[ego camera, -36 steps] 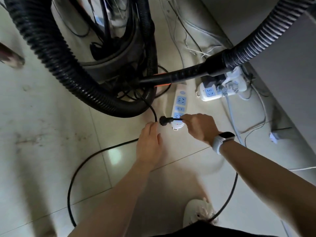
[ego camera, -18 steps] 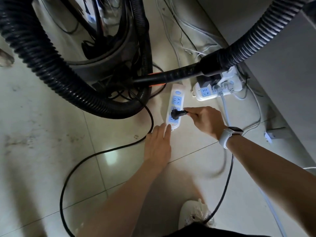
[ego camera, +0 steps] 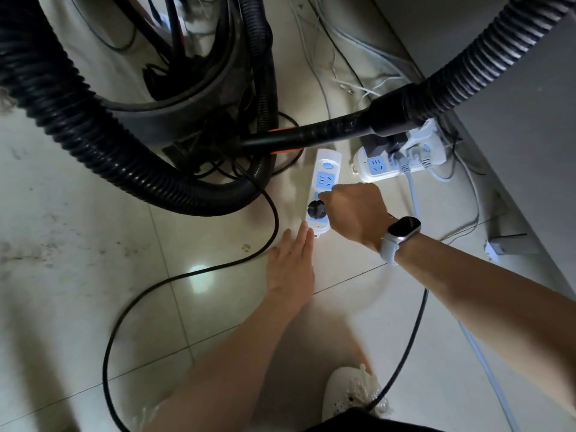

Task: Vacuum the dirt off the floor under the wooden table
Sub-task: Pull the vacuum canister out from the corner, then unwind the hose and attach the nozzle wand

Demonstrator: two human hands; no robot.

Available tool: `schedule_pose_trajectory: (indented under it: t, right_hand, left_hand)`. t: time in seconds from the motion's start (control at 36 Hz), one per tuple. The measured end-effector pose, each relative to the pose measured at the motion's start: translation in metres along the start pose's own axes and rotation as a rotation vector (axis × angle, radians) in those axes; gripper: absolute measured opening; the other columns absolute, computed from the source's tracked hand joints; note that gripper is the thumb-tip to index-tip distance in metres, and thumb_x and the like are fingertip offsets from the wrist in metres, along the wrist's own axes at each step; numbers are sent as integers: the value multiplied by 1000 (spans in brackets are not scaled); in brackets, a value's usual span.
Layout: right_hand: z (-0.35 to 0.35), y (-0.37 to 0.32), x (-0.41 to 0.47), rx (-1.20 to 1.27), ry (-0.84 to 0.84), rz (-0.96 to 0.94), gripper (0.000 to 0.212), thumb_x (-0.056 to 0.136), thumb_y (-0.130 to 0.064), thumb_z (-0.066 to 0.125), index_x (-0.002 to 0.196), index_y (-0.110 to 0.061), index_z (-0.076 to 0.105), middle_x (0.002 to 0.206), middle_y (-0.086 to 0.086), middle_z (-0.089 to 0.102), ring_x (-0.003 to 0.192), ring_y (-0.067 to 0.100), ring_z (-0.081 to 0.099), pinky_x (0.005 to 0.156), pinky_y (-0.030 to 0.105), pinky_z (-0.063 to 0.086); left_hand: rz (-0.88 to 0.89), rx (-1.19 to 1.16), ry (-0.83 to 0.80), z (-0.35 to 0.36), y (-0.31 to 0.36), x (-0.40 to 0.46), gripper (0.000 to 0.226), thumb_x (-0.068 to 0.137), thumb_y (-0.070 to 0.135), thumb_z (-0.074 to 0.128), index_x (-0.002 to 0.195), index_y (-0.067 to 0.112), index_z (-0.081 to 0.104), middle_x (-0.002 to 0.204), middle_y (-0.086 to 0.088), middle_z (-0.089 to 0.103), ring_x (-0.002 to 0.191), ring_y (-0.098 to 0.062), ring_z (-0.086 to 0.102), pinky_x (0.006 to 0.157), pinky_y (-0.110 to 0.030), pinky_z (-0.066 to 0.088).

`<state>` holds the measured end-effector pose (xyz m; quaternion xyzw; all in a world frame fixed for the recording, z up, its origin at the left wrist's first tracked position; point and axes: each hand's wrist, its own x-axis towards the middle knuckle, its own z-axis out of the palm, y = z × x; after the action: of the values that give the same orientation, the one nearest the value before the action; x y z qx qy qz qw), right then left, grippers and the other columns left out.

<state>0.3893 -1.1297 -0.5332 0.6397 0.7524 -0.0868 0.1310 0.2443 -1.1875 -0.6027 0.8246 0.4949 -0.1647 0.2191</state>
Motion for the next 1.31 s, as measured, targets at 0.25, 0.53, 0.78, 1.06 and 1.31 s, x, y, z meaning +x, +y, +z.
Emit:
schedule_pose_trajectory:
  t: [0.25,0.53,0.78,1.06,1.31]
  right_hand:
    - [34,0,-2,263,160,158,22,94,-27,51,87,-13,67,87,5,68,76,31,62,55,29,32]
    - [32,-21,15,113,28,71,12,91,-15,49,93,-11,60,93,10,67,81,35,62,61,30,31]
    - [31,9,7,34,-14,215,25,99,-27,42,109,-15,61,107,8,58,97,29,57,65,30,35]
    - [-103,-42,-38,348,-195,137,48,99,-30,42,145,-18,38,147,8,42,138,24,32,112,36,26]
    - [-331,-81,-69,612,-38,26,44,97,-13,42,141,-10,44,141,13,47,132,30,38,108,34,32]
  left_hand:
    - [24,18,-7,0,-5,1,70,98,31,36,152,15,-6,159,2,-15,147,-22,-3,114,-41,16]
    - [39,-11,21,0,-7,-1,68,97,29,36,152,15,-3,160,3,-9,147,-20,-2,116,-39,14]
    - [71,-158,334,-13,-36,-32,46,69,24,36,98,15,71,101,2,69,95,-17,52,75,-32,46]
    - [-97,-230,266,-147,-48,-124,37,72,21,48,100,11,70,105,-7,68,94,-27,66,73,-41,54]
    - [-215,-354,408,-363,-46,-217,36,73,14,58,107,7,67,110,-10,66,91,-33,66,71,-42,53]
